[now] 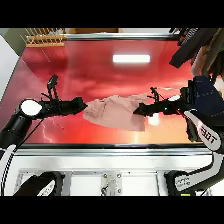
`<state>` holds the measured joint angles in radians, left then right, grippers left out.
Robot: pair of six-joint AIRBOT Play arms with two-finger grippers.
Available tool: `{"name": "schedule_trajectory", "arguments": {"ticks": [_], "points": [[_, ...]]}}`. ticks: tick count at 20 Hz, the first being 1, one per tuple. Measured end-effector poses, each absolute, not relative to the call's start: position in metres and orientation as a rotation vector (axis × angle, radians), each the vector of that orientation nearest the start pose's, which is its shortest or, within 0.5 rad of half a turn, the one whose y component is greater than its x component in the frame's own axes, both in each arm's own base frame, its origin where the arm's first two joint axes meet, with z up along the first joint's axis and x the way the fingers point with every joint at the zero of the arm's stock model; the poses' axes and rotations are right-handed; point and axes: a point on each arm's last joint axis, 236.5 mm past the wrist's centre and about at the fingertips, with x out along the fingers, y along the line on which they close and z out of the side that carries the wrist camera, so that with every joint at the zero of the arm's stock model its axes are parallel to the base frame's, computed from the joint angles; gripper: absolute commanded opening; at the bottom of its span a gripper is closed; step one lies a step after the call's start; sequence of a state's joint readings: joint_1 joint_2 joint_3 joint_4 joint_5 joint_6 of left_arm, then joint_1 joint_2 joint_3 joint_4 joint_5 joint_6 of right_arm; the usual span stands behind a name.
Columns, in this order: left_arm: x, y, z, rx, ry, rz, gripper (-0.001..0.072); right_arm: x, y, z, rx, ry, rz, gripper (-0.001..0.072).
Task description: Fold the clothes and pants, and hang the long-sleeved shirts on hangers.
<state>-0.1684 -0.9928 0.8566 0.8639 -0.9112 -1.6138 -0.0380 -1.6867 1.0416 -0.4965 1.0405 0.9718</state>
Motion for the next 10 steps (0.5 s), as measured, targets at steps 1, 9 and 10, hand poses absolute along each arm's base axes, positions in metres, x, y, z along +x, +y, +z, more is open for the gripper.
{"name": "schedule_trajectory", "arguments": {"ticks": [1,9,10], "points": [[0.334,-0.182,0.065,-0.636,1.076,-0.409,0.0012,0.42,0.155,-0.073,0.707,1.242,0.605,0.0005],[0.315,-0.219,0.067,-0.58,1.096,-0.504,0.0012,0.543,-0.035,0.071,0.57,0.858,0.232,0.0005],[0.312,-0.223,0.067,-0.572,1.099,-0.516,0.0012,0.548,-0.063,0.086,0.572,0.813,0.172,0.0005]]}}
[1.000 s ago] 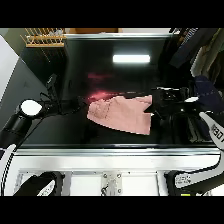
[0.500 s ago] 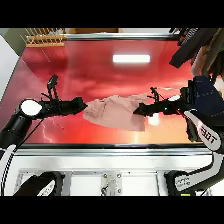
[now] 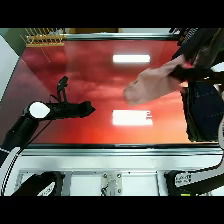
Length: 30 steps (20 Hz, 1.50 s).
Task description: Fold the clothes and pants, and hang the long-sleeved shirts on hangers.
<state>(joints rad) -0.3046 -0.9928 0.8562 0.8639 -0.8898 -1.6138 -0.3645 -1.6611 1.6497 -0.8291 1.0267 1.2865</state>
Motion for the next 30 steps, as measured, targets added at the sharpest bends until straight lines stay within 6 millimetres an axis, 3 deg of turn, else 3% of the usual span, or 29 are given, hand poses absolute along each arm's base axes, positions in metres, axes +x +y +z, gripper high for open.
{"name": "schedule_trajectory", "arguments": {"ticks": [4,7,11,14,16,19,23,26,30], "points": [[0.306,-0.233,0.068,-0.556,1.103,-0.543,0.0012,0.546,-0.167,0.131,0.632,0.665,-0.041,0.0005],[0.305,-0.235,0.068,-0.553,1.102,-0.548,0.0012,0.533,-0.218,0.154,0.715,0.581,-0.136,0.0005],[0.306,-0.236,0.069,-0.553,1.097,-0.549,0.0012,0.518,-0.244,0.199,0.813,0.458,-0.145,0.0005],[0.307,-0.236,0.069,-0.555,1.089,-0.547,0.0012,0.5,-0.244,0.227,0.814,0.433,-0.148,0.0005],[0.308,-0.236,0.069,-0.552,1.088,-0.545,0.0012,0.482,-0.24,0.232,0.778,0.477,-0.177,0.0005],[0.308,-0.235,0.068,-0.549,1.087,-0.543,0.0012,0.44,-0.246,0.216,0.684,0.632,-0.307,0.0005],[0.308,-0.235,0.068,-0.548,1.087,-0.543,0.0012,0.368,-0.269,0.166,0.61,0.886,-0.561,0.0005],[0.308,-0.235,0.068,-0.545,1.089,-0.545,0.0012,0.327,-0.27,0.122,0.609,1.042,-0.66,0.0006],[0.308,-0.235,0.068,-0.544,1.089,-0.544,0.0013,0.289,-0.261,0.07,0.615,1.208,-0.716,0.0006]]}}
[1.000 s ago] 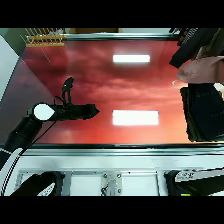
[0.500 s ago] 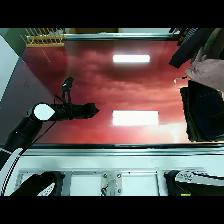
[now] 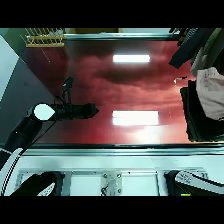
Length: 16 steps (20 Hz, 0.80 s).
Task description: Fold the clothes and pants, and hang the long-sleeved shirts on hangers.
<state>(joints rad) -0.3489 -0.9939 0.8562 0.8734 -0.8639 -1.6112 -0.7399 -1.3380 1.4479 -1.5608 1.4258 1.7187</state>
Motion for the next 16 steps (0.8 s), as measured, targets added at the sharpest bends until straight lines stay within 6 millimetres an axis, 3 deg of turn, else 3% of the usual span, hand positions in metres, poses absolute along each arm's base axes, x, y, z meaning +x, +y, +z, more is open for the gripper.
{"name": "schedule_trajectory", "arguments": {"ticks": [4,5,6,7,11,14,16], "points": [[0.308,-0.235,0.068,-0.544,1.089,-0.545,0.0012,0.275,-0.261,0.048,0.596,1.264,-0.74,0.0023],[0.308,-0.235,0.068,-0.544,1.089,-0.545,0.0013,0.273,-0.262,0.046,0.582,1.27,-0.744,0.0163],[0.308,-0.235,0.068,-0.544,1.089,-0.545,0.0013,0.27,-0.264,0.045,0.567,1.279,-0.749,0.0504],[0.308,-0.235,0.068,-0.544,1.089,-0.544,0.0013,0.267,-0.267,0.044,0.553,1.284,-0.76,0.072],[0.308,-0.235,0.068,-0.546,1.09,-0.544,0.0012,0.266,-0.28,0.057,0.498,1.256,-0.795,0.0717],[0.308,-0.235,0.068,-0.546,1.091,-0.544,0.0012,0.285,-0.283,0.1,0.44,1.109,-0.794,0.0717],[0.308,-0.235,0.068,-0.546,1.09,-0.544,0.0012,0.306,-0.262,0.139,0.396,0.984,-0.724,0.0717]]}}
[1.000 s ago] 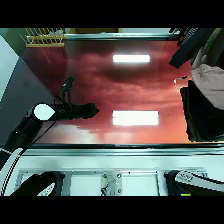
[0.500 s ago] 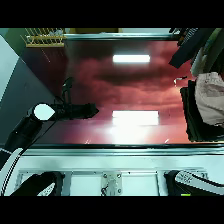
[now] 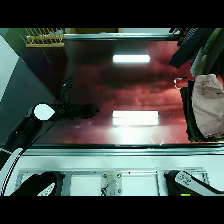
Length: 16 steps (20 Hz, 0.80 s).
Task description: Fold the clothes and pants, and hang the long-sleeved shirts on hangers.
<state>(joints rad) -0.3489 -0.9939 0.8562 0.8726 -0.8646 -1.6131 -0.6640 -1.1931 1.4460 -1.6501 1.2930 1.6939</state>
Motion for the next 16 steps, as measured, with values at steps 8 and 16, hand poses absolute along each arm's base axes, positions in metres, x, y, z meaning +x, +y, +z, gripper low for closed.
{"name": "schedule_trajectory", "arguments": {"ticks": [8,16], "points": [[0.308,-0.235,0.068,-0.549,1.087,-0.543,0.0013,0.381,-0.024,0.195,0.206,0.845,-0.001,0.0716],[0.308,-0.235,0.069,-0.55,1.086,-0.544,0.0012,0.364,0.119,0.164,0.064,0.949,0.379,0.0311]]}}
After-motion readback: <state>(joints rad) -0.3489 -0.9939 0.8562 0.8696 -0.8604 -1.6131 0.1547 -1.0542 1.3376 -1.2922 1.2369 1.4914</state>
